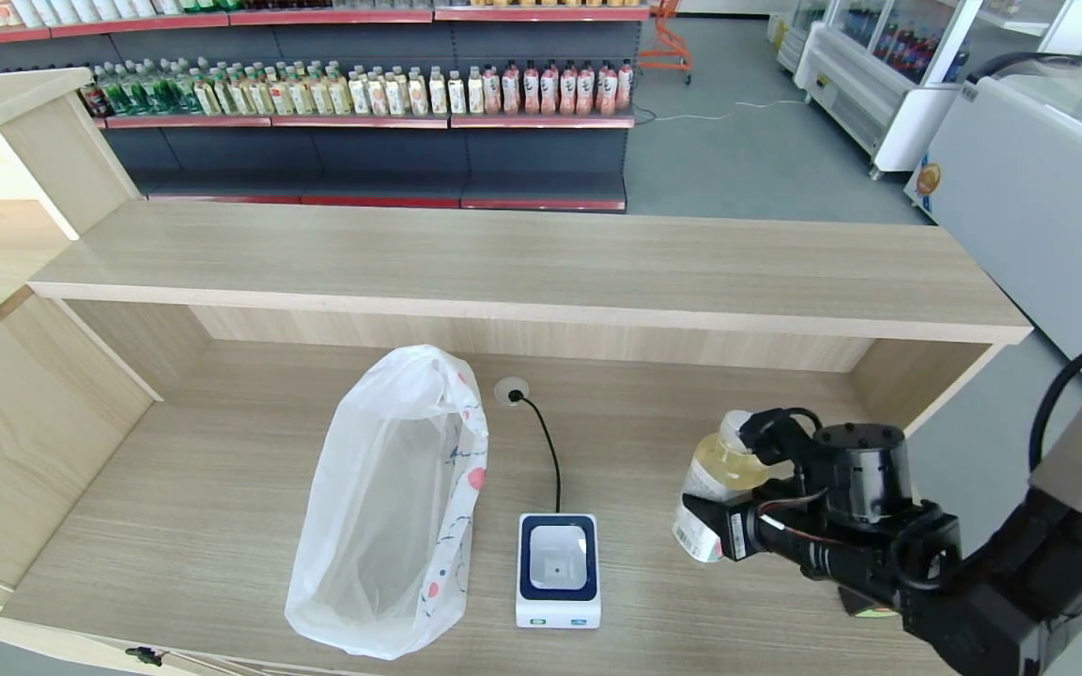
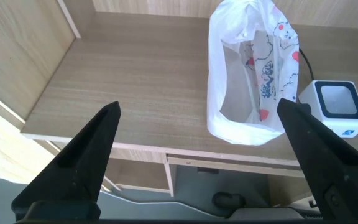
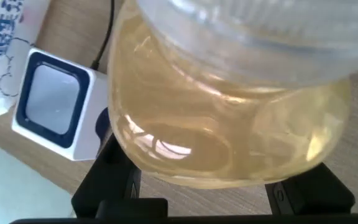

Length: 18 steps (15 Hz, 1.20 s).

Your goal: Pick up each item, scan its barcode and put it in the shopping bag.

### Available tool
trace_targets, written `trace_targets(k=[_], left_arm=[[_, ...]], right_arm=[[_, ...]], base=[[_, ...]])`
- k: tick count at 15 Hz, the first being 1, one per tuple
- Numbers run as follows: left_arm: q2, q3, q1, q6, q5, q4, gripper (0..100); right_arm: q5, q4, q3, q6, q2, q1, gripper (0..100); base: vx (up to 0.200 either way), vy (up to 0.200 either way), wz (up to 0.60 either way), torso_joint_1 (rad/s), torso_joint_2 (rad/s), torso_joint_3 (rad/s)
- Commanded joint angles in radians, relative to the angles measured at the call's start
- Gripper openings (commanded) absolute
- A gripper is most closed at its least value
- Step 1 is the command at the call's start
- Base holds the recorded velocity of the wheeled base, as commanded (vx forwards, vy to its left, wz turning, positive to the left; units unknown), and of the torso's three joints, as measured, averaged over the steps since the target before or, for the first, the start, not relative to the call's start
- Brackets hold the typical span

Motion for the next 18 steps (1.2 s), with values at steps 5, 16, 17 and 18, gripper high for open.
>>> trace_targets(k=[5, 16, 17, 18], left_arm=[[0.0, 0.0, 0.0, 0.0, 0.0, 0.0, 100], [0.0, 0.0, 0.0, 0.0, 0.0, 0.0, 100], [0.0, 0.0, 0.0, 0.0, 0.0, 0.0, 100], [0.0, 0.0, 0.0, 0.0, 0.0, 0.0, 100]], right_arm=[[0.576, 0.533, -0.042, 0.045, -0.594, -0.097, 0], [0.961, 0.543, -0.044, 0.071, -0.551, -0.041, 0], [0.961, 0.543, -0.044, 0.074, -0.549, -0.035, 0], [0.961, 0.545, -0.041, 0.076, -0.551, -0.028, 0]], base=[[0.0, 0.0, 0.0, 0.0, 0.0, 0.0], [0.0, 0.0, 0.0, 0.0, 0.0, 0.0], [0.0, 0.0, 0.0, 0.0, 0.0, 0.0], [0.0, 0.0, 0.0, 0.0, 0.0, 0.0]])
